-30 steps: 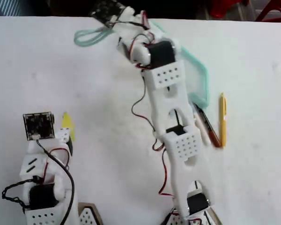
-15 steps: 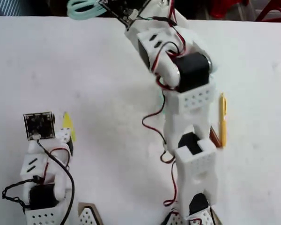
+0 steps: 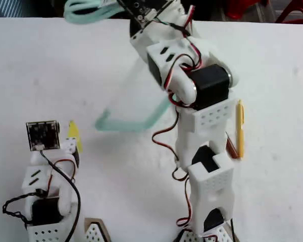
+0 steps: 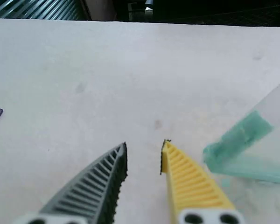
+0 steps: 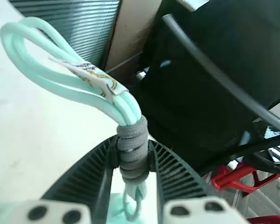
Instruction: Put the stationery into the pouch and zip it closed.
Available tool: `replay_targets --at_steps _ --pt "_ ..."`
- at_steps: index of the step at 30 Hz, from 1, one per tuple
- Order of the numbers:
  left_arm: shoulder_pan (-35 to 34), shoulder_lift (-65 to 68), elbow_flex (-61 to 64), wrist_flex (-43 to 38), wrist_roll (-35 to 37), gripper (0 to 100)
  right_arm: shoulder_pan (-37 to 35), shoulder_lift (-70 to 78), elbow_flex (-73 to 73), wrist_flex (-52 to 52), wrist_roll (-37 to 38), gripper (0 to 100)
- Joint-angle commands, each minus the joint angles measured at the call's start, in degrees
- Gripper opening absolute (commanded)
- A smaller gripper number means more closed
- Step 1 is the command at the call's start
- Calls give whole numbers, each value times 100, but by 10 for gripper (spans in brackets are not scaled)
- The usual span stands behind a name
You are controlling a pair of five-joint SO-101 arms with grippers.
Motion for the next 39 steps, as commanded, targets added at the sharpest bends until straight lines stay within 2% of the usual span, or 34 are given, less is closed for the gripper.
replay_targets --at_steps 1,5,12,18,27,34,36,39 --pt "66 -40 -404 44 -44 151 -84 -303 -167 101 -70 18" --pt "180 -40 -879 44 -62 151 -127 -312 -193 136 -88 18" --pt "1244 -40 -1925 360 -941 212 -637 -453 -237 295 -1090 18" --pt "1824 -40 -2303 360 -1029 215 -927 -998 176 330 -1204 18" --pt "2396 -22 -2374 79 -1029 245 -1719 -2976 3147 303 -1160 18" --pt "2501 -22 -2356 123 -1037 262 -1868 -4110 4703 127 -905 18" --pt "2800 -22 -2356 281 -1037 264 -2088 -4321 4853 136 -879 18" --pt "3635 -22 -2391 668 -1152 265 -2273 -4497 4914 136 -879 18"
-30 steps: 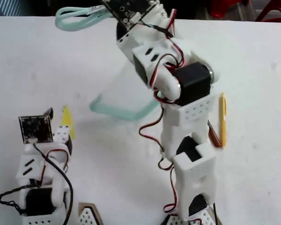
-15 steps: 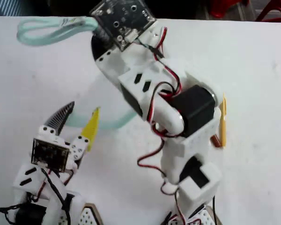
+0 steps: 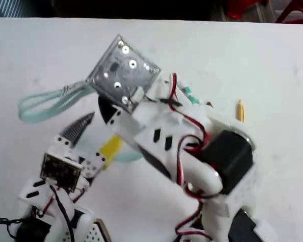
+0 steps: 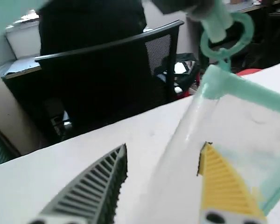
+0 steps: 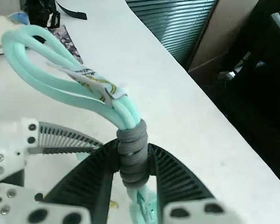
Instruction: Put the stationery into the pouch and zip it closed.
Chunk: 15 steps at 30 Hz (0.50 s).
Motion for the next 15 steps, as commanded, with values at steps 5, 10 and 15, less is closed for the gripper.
replay_targets --at_steps 5,10,15 --pt "1341 75 -281 457 -545 264 -154 -382 44 101 35 18" --pt "1341 57 -281 510 -941 264 -171 -532 53 127 18 18" --pt "848 57 -607 501 -967 264 -303 -708 659 127 35 18"
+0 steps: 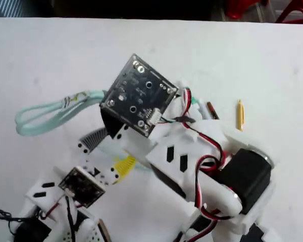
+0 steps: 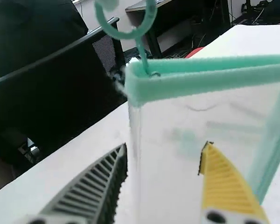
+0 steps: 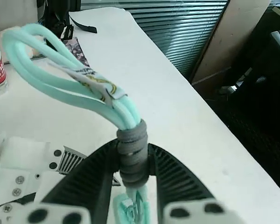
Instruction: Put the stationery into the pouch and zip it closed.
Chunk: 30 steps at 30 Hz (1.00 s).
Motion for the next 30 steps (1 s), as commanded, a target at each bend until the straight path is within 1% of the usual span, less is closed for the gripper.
replay_targets --at_steps 1,4,8,17,19,22,25,27,30 --pt "-514 48 -571 26 -79 264 -207 -242 475 84 44 18" --pt "-637 57 -589 -167 -79 267 -541 -462 879 66 44 18" --pt "-321 66 -475 9 -88 268 -716 -866 967 48 53 18" --pt "1270 48 -484 765 -53 264 -716 -1147 976 66 53 18" --pt "1534 48 -484 862 -44 264 -716 -1147 976 66 53 18" --pt "1481 48 -466 818 167 264 -716 -1147 976 66 53 18" --pt "1165 48 -475 818 360 264 -716 -1138 976 66 53 18" --pt "901 48 -475 818 360 259 -708 -1112 976 57 53 18" --pt "655 48 -475 818 360 200 -708 -1095 985 31 53 18"
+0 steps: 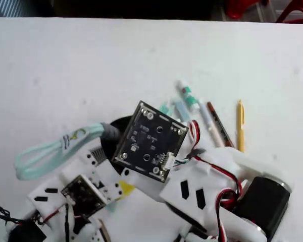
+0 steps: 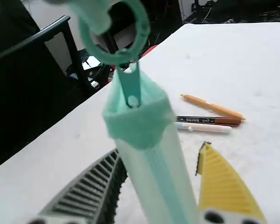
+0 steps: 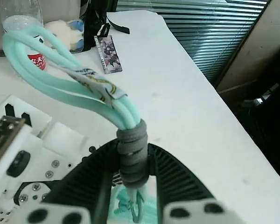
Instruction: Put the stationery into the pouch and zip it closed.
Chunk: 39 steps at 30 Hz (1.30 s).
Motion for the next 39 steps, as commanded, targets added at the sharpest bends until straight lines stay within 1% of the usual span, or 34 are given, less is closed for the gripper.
replay_targets --at_steps 1,4,7,9,10,12,15,18,22,25,28,31,37,39 --pt "-347 57 -132 -18 79 175 4 -40 26 22 44 18" --pt "-321 57 -132 -18 79 97 40 -48 325 -154 44 18" --pt "-321 57 -132 -18 79 24 382 -48 826 -479 44 18" --pt "-347 57 -97 -88 70 26 681 -48 1187 -796 53 18" --pt "-356 57 -26 -255 26 26 866 -48 1354 -998 53 18" --pt "-514 57 343 -985 35 24 1191 -48 1670 -1499 53 18" --pt "-971 57 1125 -2400 141 24 1499 -48 2013 -2141 53 18" --pt "-1288 75 1749 -3622 624 24 1701 -40 2119 -2633 53 18" --pt "-1622 84 1996 -4545 905 24 1956 -31 2136 -3389 35 18" --pt "-1710 92 2215 -5011 1116 24 1947 145 2136 -3538 0 18" --pt "-1657 92 2637 -5187 1327 24 1938 479 2145 -3521 0 18" --pt "-1657 92 2831 -5160 1301 24 1947 743 2145 -3521 -9 18" --pt "-1657 84 2769 -4589 1301 24 1947 831 2215 -3547 -9 18" --pt "-1657 84 2593 -4264 1327 24 1965 840 2259 -3565 -9 18"
